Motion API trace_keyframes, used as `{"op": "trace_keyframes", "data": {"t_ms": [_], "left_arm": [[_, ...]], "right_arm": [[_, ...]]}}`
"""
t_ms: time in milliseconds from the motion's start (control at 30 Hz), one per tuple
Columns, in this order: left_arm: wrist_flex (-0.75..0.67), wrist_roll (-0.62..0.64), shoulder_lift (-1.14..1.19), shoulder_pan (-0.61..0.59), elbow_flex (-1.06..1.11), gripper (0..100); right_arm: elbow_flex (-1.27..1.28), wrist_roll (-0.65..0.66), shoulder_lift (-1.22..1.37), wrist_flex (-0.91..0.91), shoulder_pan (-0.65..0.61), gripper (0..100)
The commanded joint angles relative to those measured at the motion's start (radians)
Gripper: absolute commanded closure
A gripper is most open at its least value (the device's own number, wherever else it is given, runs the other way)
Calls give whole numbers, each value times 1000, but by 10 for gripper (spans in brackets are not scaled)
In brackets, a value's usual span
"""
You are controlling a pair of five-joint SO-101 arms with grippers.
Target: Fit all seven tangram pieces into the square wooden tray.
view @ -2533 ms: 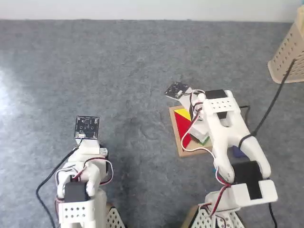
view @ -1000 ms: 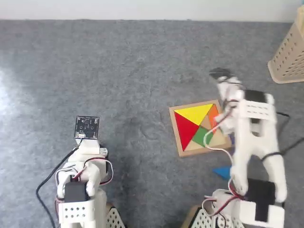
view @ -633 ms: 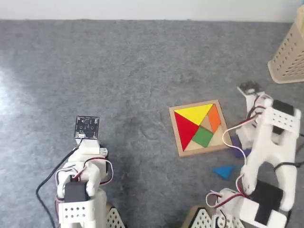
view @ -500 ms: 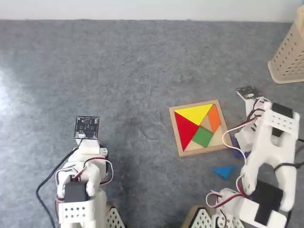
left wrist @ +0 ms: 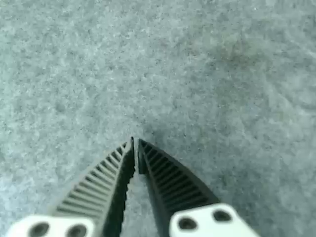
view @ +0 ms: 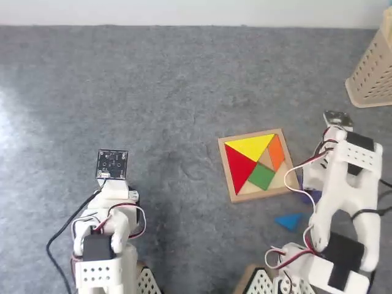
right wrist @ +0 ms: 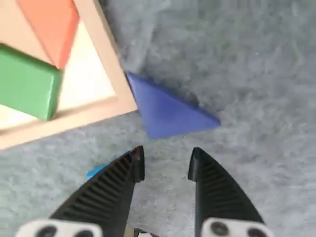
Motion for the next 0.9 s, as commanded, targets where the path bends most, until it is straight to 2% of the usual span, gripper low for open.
{"op": "trace_keyframes", "data": {"t_ms": [0, 133, 300, 467, 867], "left_arm": [[5, 6, -17, 0, -12, 988], [5, 6, -17, 0, -12, 988], [5, 6, -17, 0, -12, 988], [5, 6, -17, 0, -12, 988], [5, 6, -17, 0, -12, 988]], "right_arm": [[37, 52, -56, -56, -10, 854], [107, 152, -58, -165, -10, 903], [115, 178, -56, -200, 7, 853], [124, 302, -45, -239, 7, 809], [176, 427, -45, -240, -47, 801]]}}
